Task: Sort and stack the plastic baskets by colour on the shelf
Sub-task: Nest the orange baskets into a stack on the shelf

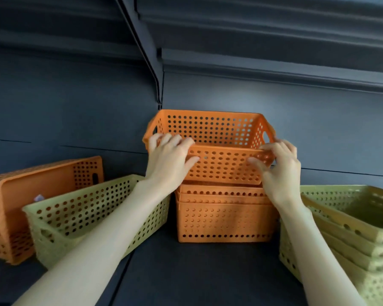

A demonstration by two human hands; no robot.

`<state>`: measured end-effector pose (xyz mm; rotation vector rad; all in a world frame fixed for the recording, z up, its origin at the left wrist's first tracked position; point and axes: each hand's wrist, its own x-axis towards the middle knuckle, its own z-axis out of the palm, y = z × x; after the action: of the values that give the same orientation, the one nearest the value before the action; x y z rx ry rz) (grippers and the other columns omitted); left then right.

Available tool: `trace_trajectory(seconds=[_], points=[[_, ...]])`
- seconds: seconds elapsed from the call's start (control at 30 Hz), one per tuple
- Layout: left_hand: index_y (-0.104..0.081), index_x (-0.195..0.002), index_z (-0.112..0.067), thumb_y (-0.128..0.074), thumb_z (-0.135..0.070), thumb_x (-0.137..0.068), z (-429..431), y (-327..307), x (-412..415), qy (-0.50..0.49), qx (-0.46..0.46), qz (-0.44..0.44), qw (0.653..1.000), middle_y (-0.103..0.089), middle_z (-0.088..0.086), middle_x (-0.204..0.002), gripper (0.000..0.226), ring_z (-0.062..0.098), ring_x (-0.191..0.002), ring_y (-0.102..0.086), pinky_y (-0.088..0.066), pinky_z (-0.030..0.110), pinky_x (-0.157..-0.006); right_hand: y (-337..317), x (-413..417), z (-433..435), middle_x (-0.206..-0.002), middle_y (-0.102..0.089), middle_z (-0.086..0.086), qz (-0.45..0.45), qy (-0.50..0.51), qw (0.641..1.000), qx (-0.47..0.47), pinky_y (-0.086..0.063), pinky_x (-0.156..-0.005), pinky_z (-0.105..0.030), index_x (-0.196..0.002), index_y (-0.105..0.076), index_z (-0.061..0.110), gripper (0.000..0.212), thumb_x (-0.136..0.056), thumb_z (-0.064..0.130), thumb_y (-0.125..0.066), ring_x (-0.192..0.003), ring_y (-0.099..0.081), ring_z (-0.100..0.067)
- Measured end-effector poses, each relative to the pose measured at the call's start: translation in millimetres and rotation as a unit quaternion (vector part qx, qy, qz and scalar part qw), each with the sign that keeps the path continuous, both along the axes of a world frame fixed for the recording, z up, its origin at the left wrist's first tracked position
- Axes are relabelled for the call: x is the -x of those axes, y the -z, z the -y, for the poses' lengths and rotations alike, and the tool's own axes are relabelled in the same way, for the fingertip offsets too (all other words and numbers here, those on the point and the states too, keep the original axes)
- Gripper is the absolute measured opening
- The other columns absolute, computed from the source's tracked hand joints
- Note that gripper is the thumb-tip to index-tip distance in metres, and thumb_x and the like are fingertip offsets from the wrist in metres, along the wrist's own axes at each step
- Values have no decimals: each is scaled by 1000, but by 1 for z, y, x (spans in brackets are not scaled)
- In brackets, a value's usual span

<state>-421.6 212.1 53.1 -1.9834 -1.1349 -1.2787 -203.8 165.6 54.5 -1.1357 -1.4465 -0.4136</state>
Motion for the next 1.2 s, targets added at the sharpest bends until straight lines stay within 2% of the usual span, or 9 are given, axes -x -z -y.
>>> trace_trajectory(seconds=[0.1, 0.17, 0.27, 0.4, 0.6, 0.8, 0.9, 1.03, 1.2], points=[[-60, -114, -18, -56, -52, -84, -9, 1, -4, -36, 20, 10, 999, -64, 1, -110, 46, 23, -110, -52, -15, 41, -103, 1, -17, -3, -107, -57, -3, 0, 12, 1000, 4, -24, -94, -18, -97, -62, 2, 23, -77, 7, -73, -128, -37, -28], [-64, -106, -17, -62, -48, -80, -10, 0, -12, -13, 10, 19, 1000, -66, 1, -98, 40, 23, -99, -54, -23, 38, -93, 4, -23, -10, -109, -62, -6, 30, 43, 999, 14, -26, -104, -31, -101, -62, 4, 24, -79, 10, -71, -128, -37, -31], [-69, -96, -16, -73, -40, -72, -4, 0, -32, 8, -31, 7, 999, -67, 0, -84, 35, 23, -83, -56, -22, 33, -81, 14, -24, -19, -104, -67, -6, 112, 94, 989, 27, -9, -112, -51, -104, -65, 11, 27, -81, 22, -71, -123, -43, -35], [-67, -87, -14, -81, -32, -66, -3, 7, -52, 38, -67, -4, 997, -66, -1, -75, 30, 24, -74, -57, -23, 31, -76, 20, -23, -23, -102, -68, -2, 115, 83, 990, 27, -7, -111, -46, -107, -67, 16, 25, -84, 26, -66, -111, -50, -32], [-69, -99, -11, -79, -31, -67, -11, 26, -59, 80, -31, 25, 996, -68, 1, -84, 39, 23, -79, -60, -23, 29, -75, 15, -33, -29, -103, -66, -3, 116, 64, 990, 45, -1, -112, -39, -105, -68, 14, 24, -82, 20, -70, -114, -46, -31], [-67, -101, -16, -54, -43, -87, -22, 54, -54, 33, -24, 16, 999, -66, -2, -89, 34, 21, -87, -58, -23, 34, -88, 33, -30, -37, -94, -58, 8, 100, 11, 990, 103, -6, -114, -42, -102, -68, 16, 16, -90, 20, -60, -110, -53, -24], [-68, -92, -18, -40, -42, -94, -23, 67, -60, 9, -6, 49, 999, -65, -5, -86, 37, 20, -86, -57, -22, 36, -91, 47, -29, -41, -94, -59, 13, 95, -12, 989, 114, -8, -110, -35, -98, -69, 20, 18, -94, 25, -52, -106, -53, -17], [-67, -83, -14, -39, -33, -97, -31, 81, -64, -29, -41, 82, 995, -64, -3, -80, 36, 22, -82, -56, -25, 37, -90, 59, -24, -44, -92, -59, 14, 76, -20, 992, 99, -7, -103, -25, -97, -69, 21, 22, -96, 27, -49, -102, -50, -13], [-64, -75, -10, -47, -25, -96, -46, 84, -55, -67, -102, 118, 985, -63, 1, -73, 31, 23, -77, -54, -28, 39, -87, 64, -5, -53, -97, -64, 7, 65, -29, 994, 81, -8, -102, -27, -98, -70, 19, 23, -95, 28, -50, -100, -49, -13]])
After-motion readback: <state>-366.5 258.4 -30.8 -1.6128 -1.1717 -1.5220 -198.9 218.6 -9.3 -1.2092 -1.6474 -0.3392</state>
